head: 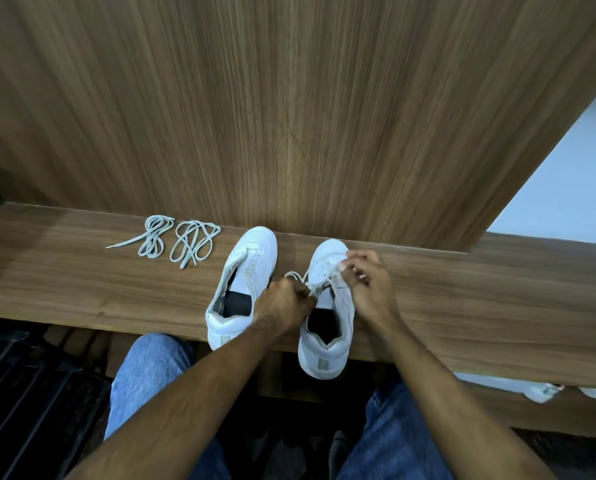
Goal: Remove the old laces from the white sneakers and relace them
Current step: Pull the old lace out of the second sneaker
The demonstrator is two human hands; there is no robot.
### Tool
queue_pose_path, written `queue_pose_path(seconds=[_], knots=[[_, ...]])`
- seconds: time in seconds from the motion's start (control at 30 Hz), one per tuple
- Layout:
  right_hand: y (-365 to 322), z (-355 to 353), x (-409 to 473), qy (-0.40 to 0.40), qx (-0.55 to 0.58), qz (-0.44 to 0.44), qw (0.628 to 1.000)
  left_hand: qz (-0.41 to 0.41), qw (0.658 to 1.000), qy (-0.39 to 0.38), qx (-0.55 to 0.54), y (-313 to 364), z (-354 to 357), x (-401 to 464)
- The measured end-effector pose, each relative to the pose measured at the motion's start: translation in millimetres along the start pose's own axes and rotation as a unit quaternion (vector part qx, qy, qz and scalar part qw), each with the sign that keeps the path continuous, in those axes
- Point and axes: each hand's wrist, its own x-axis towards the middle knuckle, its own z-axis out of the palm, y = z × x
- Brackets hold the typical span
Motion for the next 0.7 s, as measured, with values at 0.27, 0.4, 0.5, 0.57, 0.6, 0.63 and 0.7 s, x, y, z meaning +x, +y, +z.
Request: queue_pose_path(seconds=[0.27, 0.4, 0.5, 0.57, 0.6, 0.63, 0.7], knots=[[-5.1, -33.7, 10.3, 0.115, -0.163, 0.024, 0.98, 0.003, 1.0, 0.008, 0.003, 2.4, 0.1, -0.7], [4.0, -7.3, -9.0, -0.104, -0.348, -0.055, 0.93, 0.001, 1.0, 0.015, 0.002, 4.6, -0.5, -2.4], [14.4, 16.3, -15.3, -0.189, -0.409, -0.083, 0.889, -0.001, 1.0, 0.016, 0.003, 5.7, -0.6, -4.0], [17.4, 21.6, -12.6, -0.184, -0.38, -0.076, 0.904, -0.004, 1.0, 0.015, -0.001, 4.9, -0.3, -4.0], [17.2, 21.5, -10.5, -0.168, -0.337, -0.066, 0.924, -0.007, 1.0, 0.017, -0.005, 3.8, -0.3, -3.4], [15.9, 18.2, -7.6, -0.143, -0.274, -0.048, 0.95, -0.008, 1.0, 0.019, -0.008, 3.0, -0.2, -3.1], [8.9, 5.1, -0.5, -0.068, -0.1, 0.015, 0.993, -0.003, 1.0, 0.016, -0.009, 2.4, -0.8, -2.7]])
